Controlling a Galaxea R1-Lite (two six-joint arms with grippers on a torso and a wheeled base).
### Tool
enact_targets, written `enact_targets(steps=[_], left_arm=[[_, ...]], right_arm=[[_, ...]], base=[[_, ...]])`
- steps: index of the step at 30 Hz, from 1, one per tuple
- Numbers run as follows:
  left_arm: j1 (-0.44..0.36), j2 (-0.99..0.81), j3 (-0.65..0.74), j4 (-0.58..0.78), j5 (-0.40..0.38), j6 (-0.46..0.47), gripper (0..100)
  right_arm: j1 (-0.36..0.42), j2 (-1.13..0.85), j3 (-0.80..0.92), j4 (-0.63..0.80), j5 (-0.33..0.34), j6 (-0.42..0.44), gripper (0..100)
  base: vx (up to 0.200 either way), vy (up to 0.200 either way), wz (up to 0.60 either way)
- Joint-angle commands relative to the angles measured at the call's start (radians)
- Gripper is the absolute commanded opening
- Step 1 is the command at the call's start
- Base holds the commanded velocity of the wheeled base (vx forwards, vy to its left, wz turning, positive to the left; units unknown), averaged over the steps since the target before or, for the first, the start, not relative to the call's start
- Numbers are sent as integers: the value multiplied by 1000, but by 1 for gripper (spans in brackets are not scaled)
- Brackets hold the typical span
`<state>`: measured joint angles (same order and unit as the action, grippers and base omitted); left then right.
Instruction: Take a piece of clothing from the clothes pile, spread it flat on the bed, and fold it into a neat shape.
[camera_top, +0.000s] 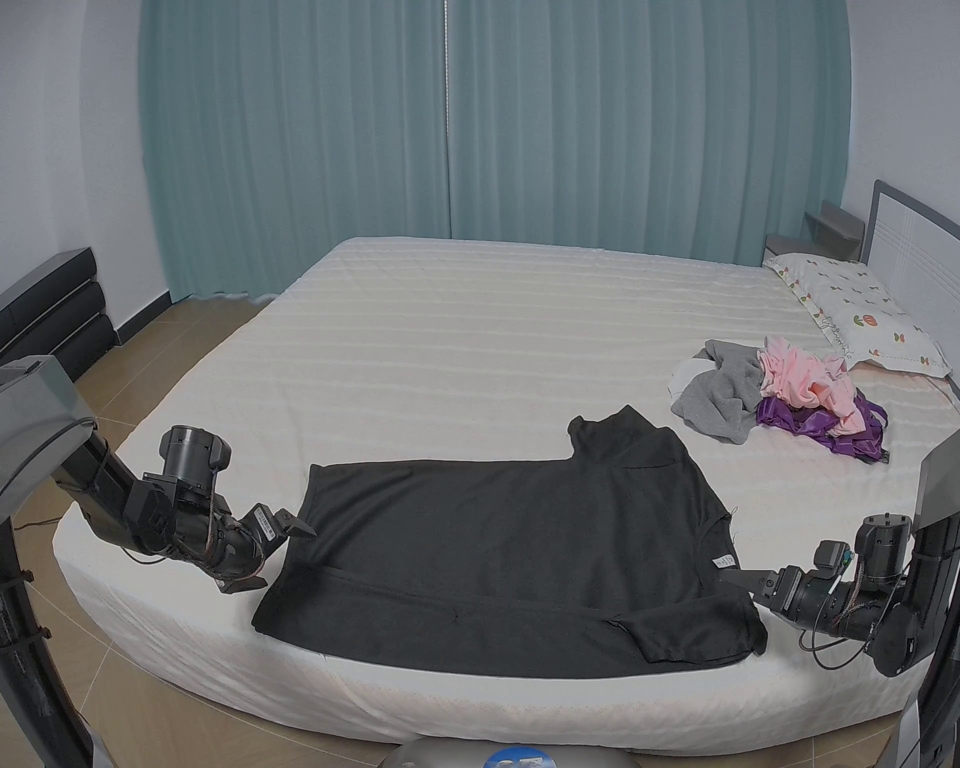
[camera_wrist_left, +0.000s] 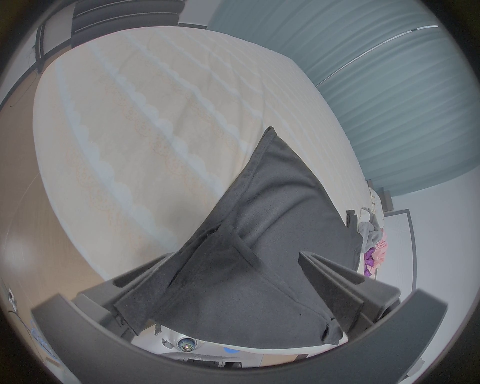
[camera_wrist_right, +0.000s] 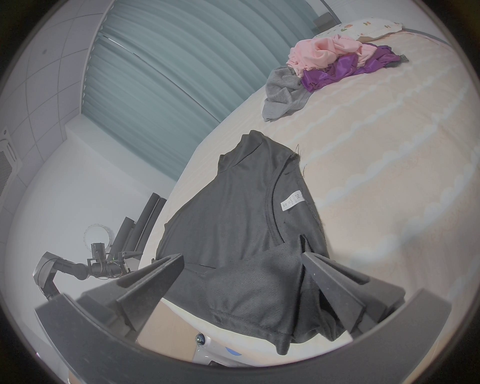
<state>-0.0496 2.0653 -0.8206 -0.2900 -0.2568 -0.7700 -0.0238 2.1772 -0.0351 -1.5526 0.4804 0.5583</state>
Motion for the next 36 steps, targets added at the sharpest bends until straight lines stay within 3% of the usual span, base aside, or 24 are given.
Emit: enact_targets(steps=[1,6,14,34,35,36], left_arm=[[0,-17,6,2,1,-3,100],[10,-14,6,3,1,-28,100],[10,-7,15,-1,-1,-20,100],[10,-7,14,0,-1,-25,100],[10,-7,14,0,-1,-26,100],[10,-7,14,0,-1,-26,100]], right_arm=[[-4,7,1,-14,-5,0,100],[2,16,-17,-14,-22,-3,100],[1,73,-68,-14,-79,-14,100],[44,173,-121,-14,-68,-75,100],[45,173,-117,-14,-69,-78,0],[45,173,-114,-14,-69,-81,0]], base=[[0,0,0],[0,160,0],[0,0,0],[0,0,0],[0,0,0],[0,0,0]])
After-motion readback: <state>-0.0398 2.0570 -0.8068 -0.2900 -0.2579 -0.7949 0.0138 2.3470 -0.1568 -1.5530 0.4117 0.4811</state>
